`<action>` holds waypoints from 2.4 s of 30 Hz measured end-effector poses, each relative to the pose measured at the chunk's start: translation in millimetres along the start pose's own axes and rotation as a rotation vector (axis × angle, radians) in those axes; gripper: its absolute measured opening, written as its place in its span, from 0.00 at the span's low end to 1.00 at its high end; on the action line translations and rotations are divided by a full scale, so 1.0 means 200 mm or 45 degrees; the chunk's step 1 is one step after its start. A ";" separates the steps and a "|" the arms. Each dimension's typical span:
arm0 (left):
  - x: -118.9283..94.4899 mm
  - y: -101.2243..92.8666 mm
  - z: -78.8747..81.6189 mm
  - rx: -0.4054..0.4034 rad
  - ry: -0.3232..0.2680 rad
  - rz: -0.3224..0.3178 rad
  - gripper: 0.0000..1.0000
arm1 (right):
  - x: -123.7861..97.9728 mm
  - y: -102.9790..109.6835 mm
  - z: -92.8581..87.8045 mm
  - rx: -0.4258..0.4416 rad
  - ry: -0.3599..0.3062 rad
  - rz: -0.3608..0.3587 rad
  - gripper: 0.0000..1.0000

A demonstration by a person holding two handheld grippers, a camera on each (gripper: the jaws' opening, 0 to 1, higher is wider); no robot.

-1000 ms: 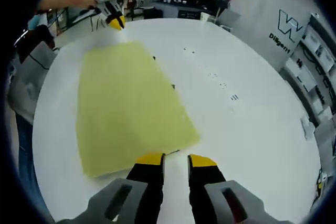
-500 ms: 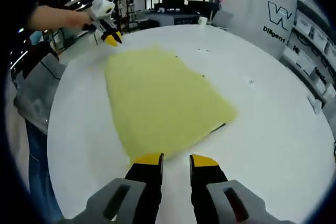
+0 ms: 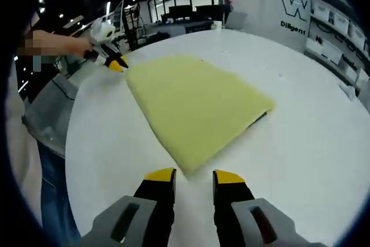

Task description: Fold the garment on the visible template until the final outline fits inside the template.

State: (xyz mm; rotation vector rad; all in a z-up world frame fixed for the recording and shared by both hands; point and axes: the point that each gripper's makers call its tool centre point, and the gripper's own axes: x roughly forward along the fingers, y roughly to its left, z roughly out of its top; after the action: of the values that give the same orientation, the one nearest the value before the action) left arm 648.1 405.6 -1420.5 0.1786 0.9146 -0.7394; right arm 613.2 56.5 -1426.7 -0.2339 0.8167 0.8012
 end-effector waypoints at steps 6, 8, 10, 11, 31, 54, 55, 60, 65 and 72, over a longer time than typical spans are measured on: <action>0.05 -0.02 -0.05 -0.020 0.018 0.017 0.18 | 0.04 0.02 -0.02 0.022 0.006 0.008 0.18; 0.06 -0.02 -0.05 -0.028 0.018 0.018 0.17 | 0.05 0.02 -0.02 0.020 -0.001 0.007 0.16; 0.07 -0.03 -0.06 -0.034 0.020 0.014 0.17 | 0.05 0.02 -0.02 0.033 -0.004 0.009 0.15; 0.07 -0.03 -0.06 -0.033 0.021 0.011 0.16 | 0.06 0.02 -0.02 0.039 -0.003 0.011 0.14; 0.09 -0.03 -0.05 -0.193 -0.016 0.019 0.10 | 0.08 0.03 -0.03 0.033 0.001 0.019 0.03; 0.01 0.01 -0.08 0.360 0.038 0.010 0.01 | -0.02 -0.14 -0.01 -0.040 -0.016 -0.021 0.00; 0.01 -0.01 -0.09 0.340 0.011 -0.031 0.01 | -0.02 -0.12 -0.02 -0.027 -0.015 -0.003 0.00; 0.01 -0.04 -0.08 0.345 0.002 -0.032 0.04 | -0.02 -0.01 -0.03 0.042 -0.012 0.083 0.00; 0.02 -0.03 -0.09 0.327 0.010 -0.013 0.01 | 0.04 0.08 -0.01 0.049 -0.027 0.129 0.13; 0.02 -0.02 -0.09 0.309 0.013 -0.002 0.01 | 0.09 0.10 0.05 0.036 -0.065 0.133 0.10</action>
State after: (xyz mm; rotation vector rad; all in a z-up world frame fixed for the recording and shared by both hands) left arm 633.9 408.6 -1434.2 0.3958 0.8329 -0.8505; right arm 611.5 84.7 -1430.9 -0.1462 0.7966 0.8896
